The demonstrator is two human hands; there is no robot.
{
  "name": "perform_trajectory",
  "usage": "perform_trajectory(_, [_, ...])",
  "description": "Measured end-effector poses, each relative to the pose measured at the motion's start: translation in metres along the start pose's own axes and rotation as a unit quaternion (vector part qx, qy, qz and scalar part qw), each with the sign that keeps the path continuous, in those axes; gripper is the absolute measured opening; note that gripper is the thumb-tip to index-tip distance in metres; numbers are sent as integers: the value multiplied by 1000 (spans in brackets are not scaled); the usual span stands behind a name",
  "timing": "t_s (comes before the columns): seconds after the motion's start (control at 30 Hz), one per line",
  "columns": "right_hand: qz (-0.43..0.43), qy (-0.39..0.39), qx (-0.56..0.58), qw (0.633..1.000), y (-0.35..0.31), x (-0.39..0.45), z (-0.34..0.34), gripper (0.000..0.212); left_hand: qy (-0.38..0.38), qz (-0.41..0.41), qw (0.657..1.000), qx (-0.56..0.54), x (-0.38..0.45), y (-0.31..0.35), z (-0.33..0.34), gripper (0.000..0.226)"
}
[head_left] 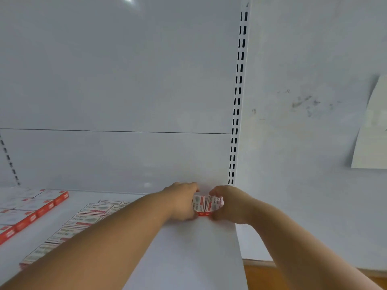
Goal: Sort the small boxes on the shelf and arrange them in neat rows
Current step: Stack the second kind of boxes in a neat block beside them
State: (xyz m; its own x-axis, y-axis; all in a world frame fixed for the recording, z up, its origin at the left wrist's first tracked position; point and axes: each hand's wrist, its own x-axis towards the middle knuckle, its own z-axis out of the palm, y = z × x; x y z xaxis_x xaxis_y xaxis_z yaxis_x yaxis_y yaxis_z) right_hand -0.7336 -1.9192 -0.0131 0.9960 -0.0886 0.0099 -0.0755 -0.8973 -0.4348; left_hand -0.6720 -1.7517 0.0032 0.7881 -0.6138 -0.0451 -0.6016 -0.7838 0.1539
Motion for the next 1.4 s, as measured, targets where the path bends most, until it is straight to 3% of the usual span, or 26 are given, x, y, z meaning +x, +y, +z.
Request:
perform_trajectory(0.1, [-5, 15, 20, 1000, 4, 3, 1, 85, 17, -15, 1000, 8, -4, 1, -5, 74])
perform_trajectory(0.2, [-11, 46, 64, 997, 3, 5, 1, 84, 42, -31, 999, 6, -11, -7, -9, 52])
perform_trajectory(0.3, [-15, 63, 170, 983, -9, 5, -2, 76, 82, -44, 995, -25, -25, -17, -18, 60])
perform_trajectory(0.4, [2, 59, 329, 942, -32, 4, -4, 72, 118, -59, 984, -117, -38, -31, -30, 69])
perform_trajectory(0.57, [-4, 64, 497, 865, -75, 3, 1, 69, 82, -97, 951, -284, -63, -62, -48, 76])
perform_trajectory(0.63, [-11, 66, 521, 851, -94, 4, 3, 67, 81, -101, 922, -366, -72, -79, -53, 72])
perform_trajectory(0.73, [-19, 42, 553, 832, -127, 7, 7, 66, 88, -84, 837, -533, -85, -105, -60, 63])
perform_trajectory(0.8, [-1, 41, 570, 821, -147, 11, 13, 63, 92, -73, 807, -579, -93, -123, -64, 50])
perform_trajectory(0.83, [14, 48, 569, 821, -156, 13, 16, 57, 93, -71, 809, -577, -96, -132, -65, 43])
perform_trajectory(0.9, [45, 67, 536, 841, -171, 16, 25, 45, 111, -77, 859, -494, -98, -154, -63, 40])
perform_trajectory(1.0, [82, 87, 397, 910, -185, 20, 39, 30, 129, -75, 913, -381, -96, -185, -55, 54])
perform_trajectory(1.13, [104, 87, 250, 959, -196, 28, 60, 31, 143, -87, 933, -318, -88, -208, -47, 41])
perform_trajectory(1.27, [140, 81, 222, 962, -199, 37, 77, 13, 136, -93, 950, -267, -79, -214, -39, 21])
perform_trajectory(1.4, [146, 51, 199, 968, -198, 42, 83, 18, 99, -83, 953, -274, -73, -213, -31, 17])
